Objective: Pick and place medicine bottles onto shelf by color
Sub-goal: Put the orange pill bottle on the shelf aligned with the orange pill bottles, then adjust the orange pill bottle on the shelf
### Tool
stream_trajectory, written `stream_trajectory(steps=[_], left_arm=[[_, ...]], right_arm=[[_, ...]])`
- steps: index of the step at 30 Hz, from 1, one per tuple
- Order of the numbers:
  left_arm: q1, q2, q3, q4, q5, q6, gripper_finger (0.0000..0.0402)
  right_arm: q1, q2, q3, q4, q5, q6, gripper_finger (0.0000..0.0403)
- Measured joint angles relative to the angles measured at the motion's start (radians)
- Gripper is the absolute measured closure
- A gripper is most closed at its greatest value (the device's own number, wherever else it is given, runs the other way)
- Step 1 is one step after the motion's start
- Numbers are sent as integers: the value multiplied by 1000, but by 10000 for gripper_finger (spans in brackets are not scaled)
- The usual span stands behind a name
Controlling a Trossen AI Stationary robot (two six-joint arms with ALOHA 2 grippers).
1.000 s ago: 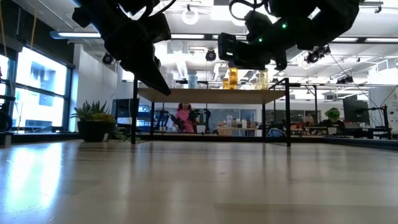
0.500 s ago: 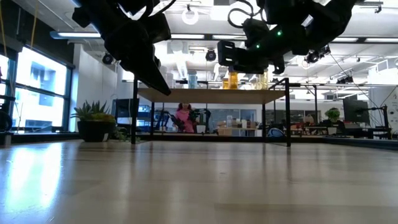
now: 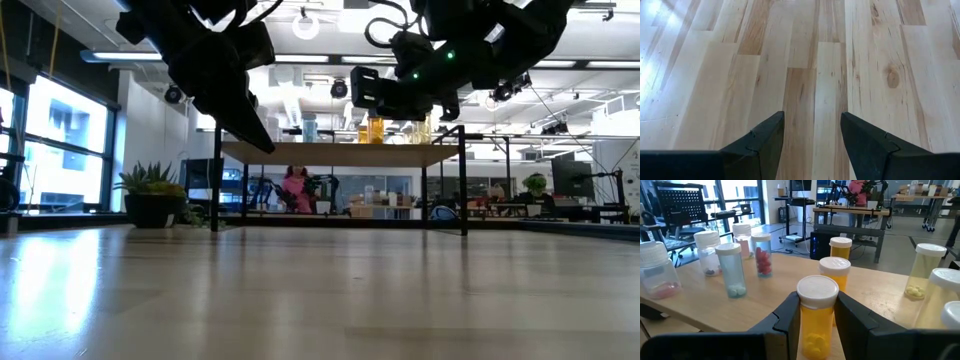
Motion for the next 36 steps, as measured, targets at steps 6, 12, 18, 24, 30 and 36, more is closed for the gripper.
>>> stream_trajectory(steps=[6, 12, 18, 24, 30, 36], left_arm=[[0, 0, 0, 0, 0, 0, 216], [0, 0, 0, 0, 0, 0, 216], [0, 0, 0, 0, 0, 0, 216], [0, 0, 0, 0, 0, 0, 216], [0, 0, 0, 0, 0, 0, 216], [0, 0, 0, 0, 0, 0, 216]], right_arm=[[0, 0, 0, -5, 0, -1, 302], [0, 1, -2, -15, -1, -4, 269], [0, 1, -2, -10, 0, -6, 245], [0, 1, -2, -8, 8, -8, 240], [0, -10, -2, -8, 9, -9, 240], [0, -43, -2, -4, 7, -55, 240]])
